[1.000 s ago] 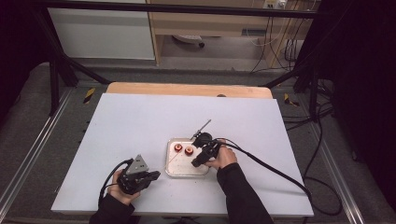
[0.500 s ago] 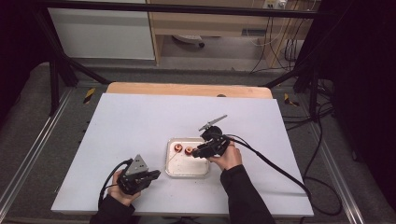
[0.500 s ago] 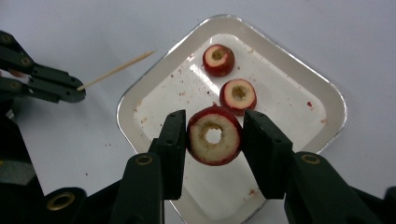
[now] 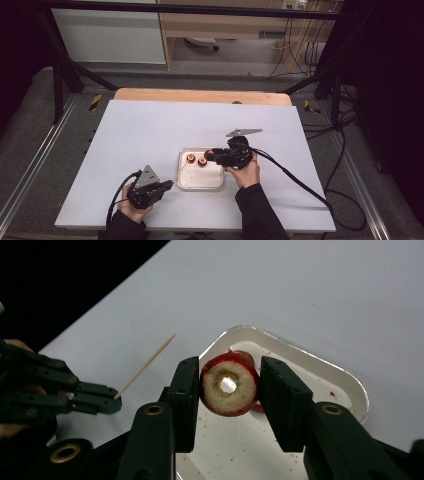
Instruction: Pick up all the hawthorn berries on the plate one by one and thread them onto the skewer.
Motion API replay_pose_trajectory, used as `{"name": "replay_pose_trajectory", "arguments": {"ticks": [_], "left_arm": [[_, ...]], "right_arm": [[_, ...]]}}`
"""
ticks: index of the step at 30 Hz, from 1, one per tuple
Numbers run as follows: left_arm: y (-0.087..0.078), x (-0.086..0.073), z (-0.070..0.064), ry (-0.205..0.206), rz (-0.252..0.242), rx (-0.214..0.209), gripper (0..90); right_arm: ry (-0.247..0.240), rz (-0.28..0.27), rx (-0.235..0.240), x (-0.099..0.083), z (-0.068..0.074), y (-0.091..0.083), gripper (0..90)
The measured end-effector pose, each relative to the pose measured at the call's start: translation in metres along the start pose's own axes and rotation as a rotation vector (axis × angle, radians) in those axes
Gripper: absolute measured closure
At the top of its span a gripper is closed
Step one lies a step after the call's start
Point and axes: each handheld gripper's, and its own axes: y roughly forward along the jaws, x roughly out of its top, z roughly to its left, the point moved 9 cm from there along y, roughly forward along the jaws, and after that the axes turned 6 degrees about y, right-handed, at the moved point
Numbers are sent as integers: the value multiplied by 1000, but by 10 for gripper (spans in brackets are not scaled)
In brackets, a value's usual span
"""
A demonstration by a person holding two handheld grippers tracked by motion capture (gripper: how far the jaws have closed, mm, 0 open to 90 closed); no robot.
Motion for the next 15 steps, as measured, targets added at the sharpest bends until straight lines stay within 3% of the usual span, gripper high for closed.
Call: {"name": "replay_pose_trajectory", "arguments": {"ticks": [4, 8, 15], "left_arm": [[3, 5, -5, -24, -20, 0, 887], [4, 9, -7, -48, -33, 17, 887], [7, 16, -10, -99, -72, 53, 887]], "right_arm": [[45, -88, 28, 6, -2, -3, 613], [65, -122, 38, 9, -3, -5, 613], [114, -242, 76, 22, -2, -9, 614]]}}
